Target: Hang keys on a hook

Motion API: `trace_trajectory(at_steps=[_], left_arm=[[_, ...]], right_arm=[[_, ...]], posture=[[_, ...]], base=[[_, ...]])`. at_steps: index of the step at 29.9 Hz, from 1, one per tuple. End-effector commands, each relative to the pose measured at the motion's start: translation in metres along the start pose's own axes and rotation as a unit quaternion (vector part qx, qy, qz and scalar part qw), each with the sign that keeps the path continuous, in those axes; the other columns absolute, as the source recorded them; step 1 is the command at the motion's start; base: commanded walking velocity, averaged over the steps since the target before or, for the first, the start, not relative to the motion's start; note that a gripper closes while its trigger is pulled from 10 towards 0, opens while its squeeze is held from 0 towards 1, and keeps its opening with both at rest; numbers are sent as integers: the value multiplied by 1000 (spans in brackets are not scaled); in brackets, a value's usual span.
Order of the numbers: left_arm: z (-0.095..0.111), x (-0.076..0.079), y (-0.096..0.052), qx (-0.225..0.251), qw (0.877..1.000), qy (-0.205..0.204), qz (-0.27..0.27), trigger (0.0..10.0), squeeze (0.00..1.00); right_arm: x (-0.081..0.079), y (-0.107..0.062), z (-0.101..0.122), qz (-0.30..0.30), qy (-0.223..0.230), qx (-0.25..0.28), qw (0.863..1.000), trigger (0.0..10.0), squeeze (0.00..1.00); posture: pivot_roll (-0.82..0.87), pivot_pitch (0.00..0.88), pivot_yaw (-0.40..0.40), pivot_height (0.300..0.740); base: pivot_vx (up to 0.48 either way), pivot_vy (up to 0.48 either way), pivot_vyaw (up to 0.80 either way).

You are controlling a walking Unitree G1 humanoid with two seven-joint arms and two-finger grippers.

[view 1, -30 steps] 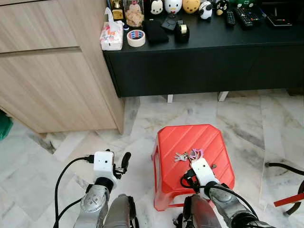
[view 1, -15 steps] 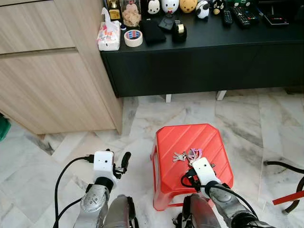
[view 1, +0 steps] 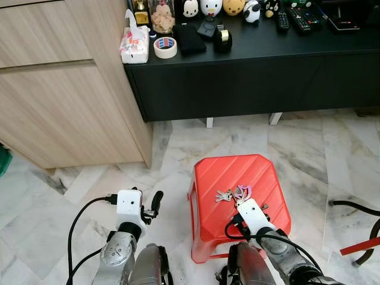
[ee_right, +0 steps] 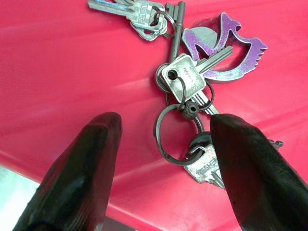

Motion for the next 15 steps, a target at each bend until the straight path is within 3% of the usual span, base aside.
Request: trace_trajectory(at_steps=[1, 3, 4, 5, 6, 7, 8, 9, 10, 15], left_arm=[[-6, -2, -4, -17, 1000, 6, 4, 10000, 0], [-7, -1, -5, -17, 1000, 6, 3, 10000, 0], [-7, -1, -5, -18, 1000, 6, 3, 10000, 0], [-7, -1, -5, -18, 1000, 6, 3, 10000, 0], [-7, -1, -5, -18, 1000, 6, 3, 10000, 0], [-7, -1, -5, -18, 1000, 6, 4, 10000, 0], [-7, -1, -5, -18, 1000, 6, 4, 10000, 0], [-8, -1, -5, -18, 1000, 6, 4, 10000, 0], [-8, -1, -5, -18, 1000, 6, 5, 10000, 0], [-9, -1, -6, -20, 1000, 6, 7, 10000, 0]], right_arm=[[-3, -3, -13, 1, 0, -23, 1000, 10000, 0], [-3, -3, -15, 1, -4, -29, 1000, 10000, 0], [-3, -4, -17, 0, -10, -32, 999, 9373, 0], [-2, -4, -18, -1, -14, -33, 999, 9373, 0], [-3, -4, -18, 0, -15, -35, 999, 5137, 0], [-3, -4, -19, 0, -17, -36, 999, 3961, 0], [-3, -4, -19, 0, -17, -36, 999, 3961, 0], [-3, -5, -20, 0, -21, -38, 999, 2863, 0], [-3, -5, -21, 0, -25, -41, 999, 941, 0], [-2, -6, -26, -4, -30, -49, 998, 275, 0]], posture=[[95, 248, 24, 646], [95, 248, 24, 646], [95, 248, 24, 646], [95, 248, 24, 646], [95, 248, 24, 646], [93, 247, 23, 646], [93, 247, 23, 646], [93, 247, 23, 646], [92, 247, 22, 646], [92, 243, 20, 646]], base=[[0, 0, 0], [0, 0, 0], [0, 0, 0], [0, 0, 0], [0, 0, 0], [0, 0, 0], [0, 0, 0], [0, 0, 0], [0, 0, 0], [0, 0, 0]])
Point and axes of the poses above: a point about 5 cm out from each wrist's last joint towards the gripper, its own y axis pointing out of the wrist towards the gripper, its own z axis along the axis of the wrist's last joint, x = y × z, the point moved 1 cm from there along y, pointing out of the wrist towards the gripper, and after that the axes turned 7 degrees about y, right-handed, at the moved point
